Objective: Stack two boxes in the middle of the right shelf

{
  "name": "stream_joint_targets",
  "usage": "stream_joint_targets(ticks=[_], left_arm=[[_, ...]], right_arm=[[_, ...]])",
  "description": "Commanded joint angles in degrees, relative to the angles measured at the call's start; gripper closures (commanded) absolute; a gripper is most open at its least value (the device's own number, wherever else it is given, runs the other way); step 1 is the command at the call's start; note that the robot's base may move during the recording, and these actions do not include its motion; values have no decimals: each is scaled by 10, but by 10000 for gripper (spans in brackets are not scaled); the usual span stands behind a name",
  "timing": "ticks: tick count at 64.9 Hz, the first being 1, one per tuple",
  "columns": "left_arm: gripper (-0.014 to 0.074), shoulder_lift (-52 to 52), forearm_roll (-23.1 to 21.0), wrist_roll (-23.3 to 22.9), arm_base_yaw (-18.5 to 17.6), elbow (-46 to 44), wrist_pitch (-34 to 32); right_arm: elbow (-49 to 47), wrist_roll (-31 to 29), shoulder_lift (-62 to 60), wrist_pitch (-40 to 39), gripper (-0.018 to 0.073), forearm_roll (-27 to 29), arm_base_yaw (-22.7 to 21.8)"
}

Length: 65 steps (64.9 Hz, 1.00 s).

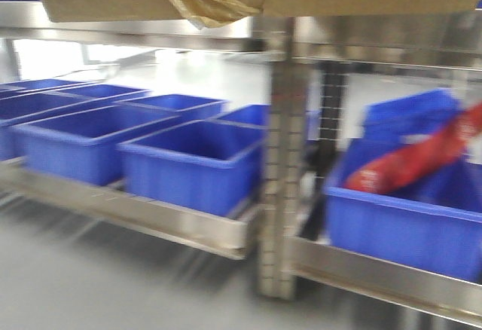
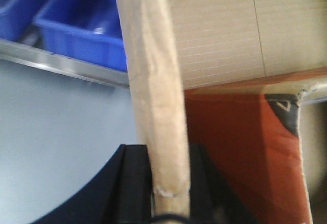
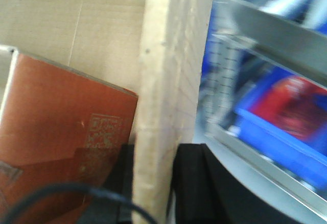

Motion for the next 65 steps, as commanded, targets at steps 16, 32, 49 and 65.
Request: stream_joint_targets(ticks=[16,32,49,65], left_arm=[[708,-10,24,-1,1,-4,-3],[708,-10,24,-1,1,-4,-3],[708,-10,24,-1,1,-4,-3],[708,-10,24,-1,1,-4,-3]], right_arm=[[-4,-4,-7,-43,712,-22,-7],[-4,-4,-7,-43,712,-22,-7],[-4,-4,-7,-43,712,-22,-7],[-4,-4,-7,-43,712,-22,-7]])
